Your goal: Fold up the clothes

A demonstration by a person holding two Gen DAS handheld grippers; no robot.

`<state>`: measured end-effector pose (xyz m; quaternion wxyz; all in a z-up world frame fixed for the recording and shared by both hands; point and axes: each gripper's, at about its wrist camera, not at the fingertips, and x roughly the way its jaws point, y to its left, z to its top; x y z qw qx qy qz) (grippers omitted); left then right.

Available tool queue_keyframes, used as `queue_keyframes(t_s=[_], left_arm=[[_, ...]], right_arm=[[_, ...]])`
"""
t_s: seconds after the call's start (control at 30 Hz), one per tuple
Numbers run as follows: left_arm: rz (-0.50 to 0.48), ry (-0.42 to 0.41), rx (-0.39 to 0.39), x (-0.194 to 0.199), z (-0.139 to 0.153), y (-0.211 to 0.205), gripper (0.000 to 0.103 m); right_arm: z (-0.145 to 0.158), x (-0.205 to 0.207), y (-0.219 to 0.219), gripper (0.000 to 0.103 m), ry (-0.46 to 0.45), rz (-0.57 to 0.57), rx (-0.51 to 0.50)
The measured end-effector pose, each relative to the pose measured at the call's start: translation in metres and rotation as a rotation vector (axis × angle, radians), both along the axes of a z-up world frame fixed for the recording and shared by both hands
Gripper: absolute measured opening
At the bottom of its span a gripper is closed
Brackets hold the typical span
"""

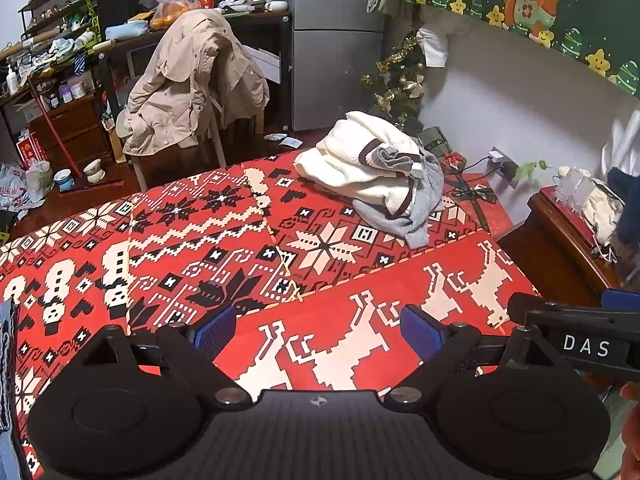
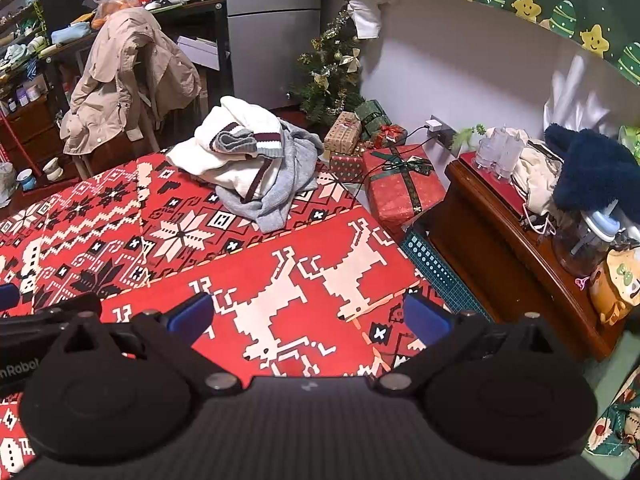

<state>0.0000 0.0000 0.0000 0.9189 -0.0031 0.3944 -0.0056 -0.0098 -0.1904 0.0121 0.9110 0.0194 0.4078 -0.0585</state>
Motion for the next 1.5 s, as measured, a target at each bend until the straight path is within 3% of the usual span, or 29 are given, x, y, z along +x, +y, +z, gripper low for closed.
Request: queue_keyframes(t_s=[1.5], left_arm=[[0.009, 0.001, -0.029, -0.0027, -0.0008, 0.0056, 0.09]], right_arm=[[0.0048, -0.0012, 0.0016, 0.102, -0.001, 0.009, -0.007]])
